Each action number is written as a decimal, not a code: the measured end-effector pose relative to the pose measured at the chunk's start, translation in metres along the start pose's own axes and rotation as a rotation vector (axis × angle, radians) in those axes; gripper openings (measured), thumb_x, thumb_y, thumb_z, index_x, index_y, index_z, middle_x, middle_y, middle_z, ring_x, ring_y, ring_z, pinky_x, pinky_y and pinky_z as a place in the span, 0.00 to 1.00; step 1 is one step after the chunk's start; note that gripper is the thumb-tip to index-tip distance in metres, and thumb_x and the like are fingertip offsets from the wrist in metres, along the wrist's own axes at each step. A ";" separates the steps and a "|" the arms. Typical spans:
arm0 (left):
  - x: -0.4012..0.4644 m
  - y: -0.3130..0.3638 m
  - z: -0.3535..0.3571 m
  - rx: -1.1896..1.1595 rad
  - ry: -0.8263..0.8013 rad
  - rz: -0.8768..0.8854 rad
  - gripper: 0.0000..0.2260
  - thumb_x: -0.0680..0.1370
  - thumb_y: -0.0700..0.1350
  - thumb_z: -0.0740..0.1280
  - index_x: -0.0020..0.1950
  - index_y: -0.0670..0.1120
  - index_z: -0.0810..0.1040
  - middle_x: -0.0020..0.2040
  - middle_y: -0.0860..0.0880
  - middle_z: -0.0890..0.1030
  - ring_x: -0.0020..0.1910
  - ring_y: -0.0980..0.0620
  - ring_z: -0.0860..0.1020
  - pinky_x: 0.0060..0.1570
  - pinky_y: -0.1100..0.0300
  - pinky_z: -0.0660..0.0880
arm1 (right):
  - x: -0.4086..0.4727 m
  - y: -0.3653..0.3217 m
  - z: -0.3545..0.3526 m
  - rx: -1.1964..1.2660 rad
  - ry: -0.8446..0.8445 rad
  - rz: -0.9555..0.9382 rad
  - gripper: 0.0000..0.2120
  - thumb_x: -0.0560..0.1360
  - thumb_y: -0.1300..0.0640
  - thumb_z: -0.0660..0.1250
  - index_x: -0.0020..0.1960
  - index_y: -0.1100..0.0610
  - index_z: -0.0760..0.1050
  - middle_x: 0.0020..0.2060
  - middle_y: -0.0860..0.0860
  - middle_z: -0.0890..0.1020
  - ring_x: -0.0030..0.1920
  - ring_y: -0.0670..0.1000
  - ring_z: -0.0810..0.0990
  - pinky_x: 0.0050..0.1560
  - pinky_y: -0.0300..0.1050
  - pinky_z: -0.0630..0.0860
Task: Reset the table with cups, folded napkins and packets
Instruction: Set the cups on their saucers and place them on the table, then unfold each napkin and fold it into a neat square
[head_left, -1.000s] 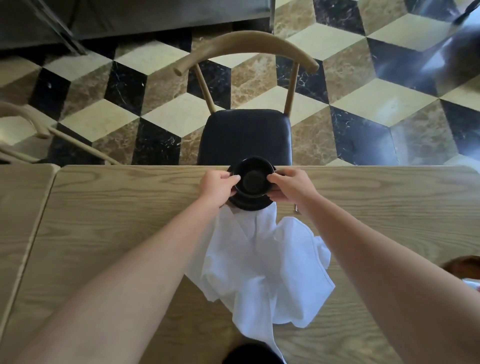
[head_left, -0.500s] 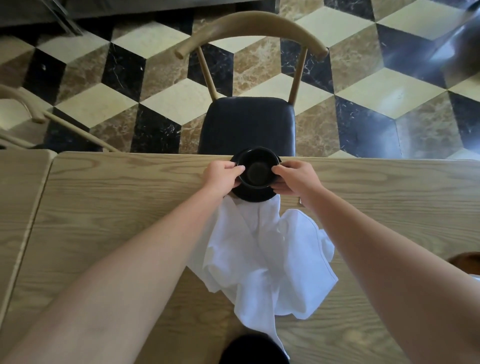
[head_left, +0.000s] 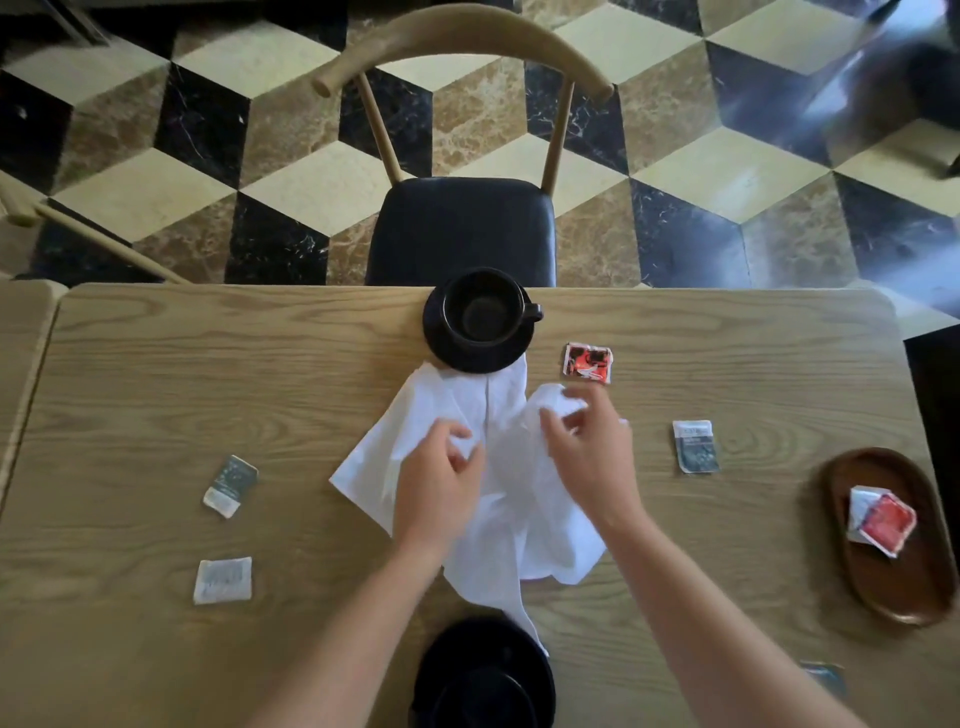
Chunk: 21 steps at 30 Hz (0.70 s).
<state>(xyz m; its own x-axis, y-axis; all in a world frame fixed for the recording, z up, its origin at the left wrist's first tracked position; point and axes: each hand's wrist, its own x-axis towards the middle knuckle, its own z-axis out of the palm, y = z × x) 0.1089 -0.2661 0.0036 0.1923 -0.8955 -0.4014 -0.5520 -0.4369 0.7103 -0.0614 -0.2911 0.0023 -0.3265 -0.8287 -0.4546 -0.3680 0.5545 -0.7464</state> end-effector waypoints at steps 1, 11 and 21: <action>-0.015 -0.008 0.006 0.024 0.013 -0.030 0.09 0.77 0.49 0.71 0.54 0.51 0.74 0.33 0.53 0.76 0.34 0.56 0.77 0.35 0.62 0.71 | -0.020 0.009 0.003 0.013 -0.006 0.019 0.11 0.75 0.48 0.69 0.57 0.48 0.75 0.38 0.47 0.84 0.37 0.45 0.83 0.43 0.52 0.81; -0.054 -0.032 0.033 0.402 0.026 -0.047 0.31 0.67 0.65 0.76 0.53 0.44 0.69 0.53 0.46 0.76 0.54 0.44 0.74 0.55 0.48 0.75 | -0.082 0.062 0.013 -0.235 -0.070 0.193 0.33 0.73 0.42 0.71 0.72 0.54 0.66 0.65 0.49 0.72 0.60 0.52 0.77 0.48 0.48 0.71; -0.058 -0.024 0.016 0.185 -0.021 0.004 0.15 0.80 0.46 0.64 0.35 0.47 0.65 0.33 0.52 0.70 0.34 0.51 0.69 0.33 0.57 0.66 | -0.101 0.052 0.003 -0.198 -0.001 0.092 0.06 0.77 0.48 0.67 0.48 0.50 0.72 0.38 0.45 0.80 0.38 0.47 0.79 0.38 0.47 0.72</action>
<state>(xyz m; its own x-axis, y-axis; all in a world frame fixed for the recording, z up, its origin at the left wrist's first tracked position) 0.0983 -0.2021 0.0006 0.1735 -0.8944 -0.4122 -0.6927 -0.4083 0.5945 -0.0453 -0.1789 0.0084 -0.3661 -0.7738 -0.5168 -0.5002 0.6320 -0.5919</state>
